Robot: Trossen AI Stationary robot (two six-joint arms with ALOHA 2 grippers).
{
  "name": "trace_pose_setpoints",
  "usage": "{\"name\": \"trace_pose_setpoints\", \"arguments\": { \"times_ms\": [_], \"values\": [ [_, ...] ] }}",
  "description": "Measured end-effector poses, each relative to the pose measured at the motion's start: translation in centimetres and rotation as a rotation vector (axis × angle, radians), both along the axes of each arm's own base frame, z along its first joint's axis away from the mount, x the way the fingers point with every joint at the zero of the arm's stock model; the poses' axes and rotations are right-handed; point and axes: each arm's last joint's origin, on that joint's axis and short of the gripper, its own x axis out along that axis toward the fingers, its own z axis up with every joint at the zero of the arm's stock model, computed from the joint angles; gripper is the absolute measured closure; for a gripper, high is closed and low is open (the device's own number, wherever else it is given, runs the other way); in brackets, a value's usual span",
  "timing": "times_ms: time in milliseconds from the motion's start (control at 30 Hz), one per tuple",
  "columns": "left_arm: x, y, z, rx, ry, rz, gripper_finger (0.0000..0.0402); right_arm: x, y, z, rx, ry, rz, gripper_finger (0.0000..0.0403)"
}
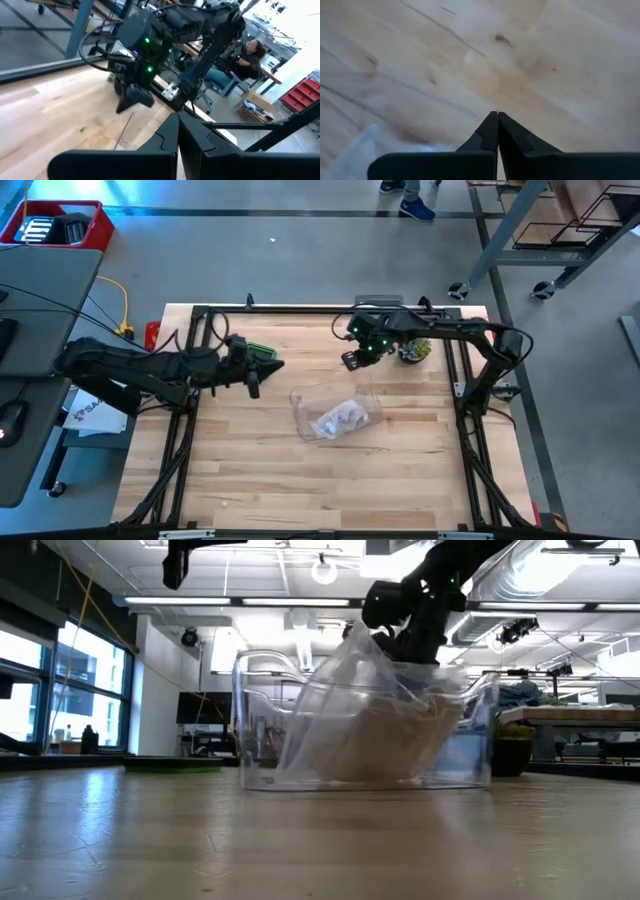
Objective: Roll bandage
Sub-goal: Move the transparent bin to the center of the table, then return to Home Position
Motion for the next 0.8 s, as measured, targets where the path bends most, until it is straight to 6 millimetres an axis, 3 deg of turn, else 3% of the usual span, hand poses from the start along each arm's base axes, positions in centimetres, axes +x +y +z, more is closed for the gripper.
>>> {"name": "trace_pose_setpoints", "arguments": {
  "times_ms": [267,400,533,600,800],
  "values": [
    [1.3,-0.5,-0.9,-0.026,0.023,-0.008,0.0402,-0.1,1.0,-0.1,-0.023,0.047,0.067,0.0403],
    [1.2,-0.6,-0.9,-0.016,0.032,-0.051,0.0401,-0.9,0.2,1.7,-0.126,0.001,0.039,0.0403],
    [0.1,-1.0,-0.1,0.023,0.000,-0.021,0.0401,-3.7,0.0,5.6,-0.264,-0.071,0.026,0.0403],
    [-0.3,-1.1,-0.9,0.011,-0.038,-0.042,0.0402,-5.7,0.6,6.6,-0.314,-0.115,0.017,0.0403],
    [-2.0,-0.7,-5.5,0.013,-0.239,-0.111,0.0402,-11.1,3.0,6.4,-0.262,-0.392,-0.064,0.0403]
  ]
}}
